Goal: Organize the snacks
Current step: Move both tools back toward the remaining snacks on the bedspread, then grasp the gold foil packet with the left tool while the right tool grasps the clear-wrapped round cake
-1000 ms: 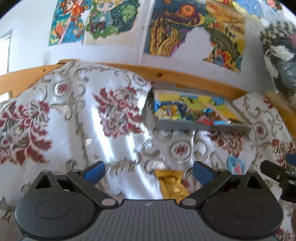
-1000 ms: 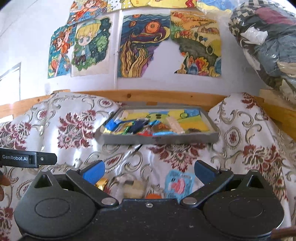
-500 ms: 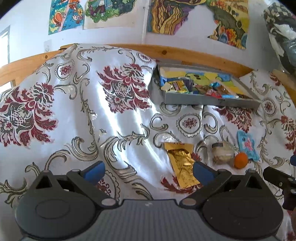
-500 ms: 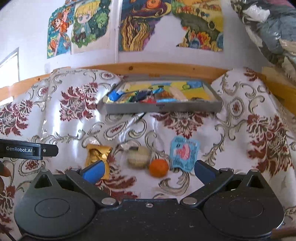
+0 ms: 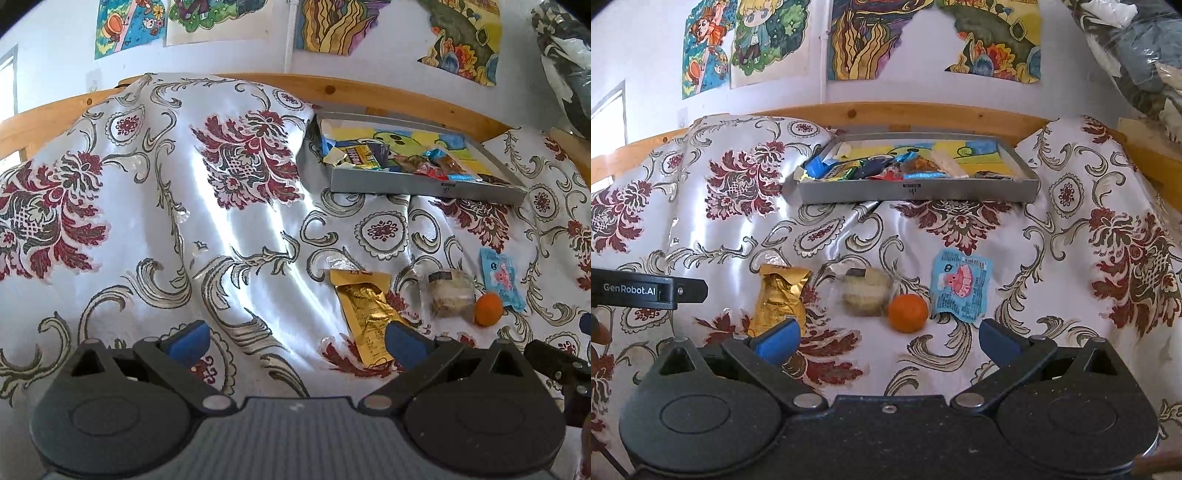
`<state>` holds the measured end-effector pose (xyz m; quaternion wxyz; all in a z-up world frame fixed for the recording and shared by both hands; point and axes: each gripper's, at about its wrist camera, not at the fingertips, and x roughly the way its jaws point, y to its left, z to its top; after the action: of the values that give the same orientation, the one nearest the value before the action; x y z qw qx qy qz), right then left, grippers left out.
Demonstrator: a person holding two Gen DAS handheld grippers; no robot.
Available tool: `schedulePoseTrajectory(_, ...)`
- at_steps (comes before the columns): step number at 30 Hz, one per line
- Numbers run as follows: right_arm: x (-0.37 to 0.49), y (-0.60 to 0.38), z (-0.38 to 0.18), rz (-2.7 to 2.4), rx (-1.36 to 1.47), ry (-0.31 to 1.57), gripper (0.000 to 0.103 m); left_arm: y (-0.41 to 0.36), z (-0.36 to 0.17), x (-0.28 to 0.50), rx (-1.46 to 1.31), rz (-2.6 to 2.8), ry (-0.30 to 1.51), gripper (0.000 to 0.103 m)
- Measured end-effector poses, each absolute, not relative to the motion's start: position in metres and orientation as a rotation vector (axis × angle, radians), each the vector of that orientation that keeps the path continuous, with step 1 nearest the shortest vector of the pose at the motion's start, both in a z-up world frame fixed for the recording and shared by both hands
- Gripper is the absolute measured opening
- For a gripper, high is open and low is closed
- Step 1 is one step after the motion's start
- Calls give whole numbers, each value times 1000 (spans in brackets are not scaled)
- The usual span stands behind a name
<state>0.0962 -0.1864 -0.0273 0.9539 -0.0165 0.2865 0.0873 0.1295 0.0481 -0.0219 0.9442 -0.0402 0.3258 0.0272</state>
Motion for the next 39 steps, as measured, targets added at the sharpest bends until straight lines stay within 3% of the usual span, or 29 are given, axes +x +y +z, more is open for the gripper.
schedulePoseTrajectory(19, 122, -191, -39, 177, -47, 630, 102, 46, -32, 140, -78, 56, 596, 102)
schedulePoseTrajectory(29, 138, -198, -43, 222, -149, 606, 102, 33, -38, 181, -192, -52, 586, 102)
schedulePoseTrajectory(39, 165, -199, -54, 354, -405, 585, 102, 23, -69, 208, -247, -245, 723, 102)
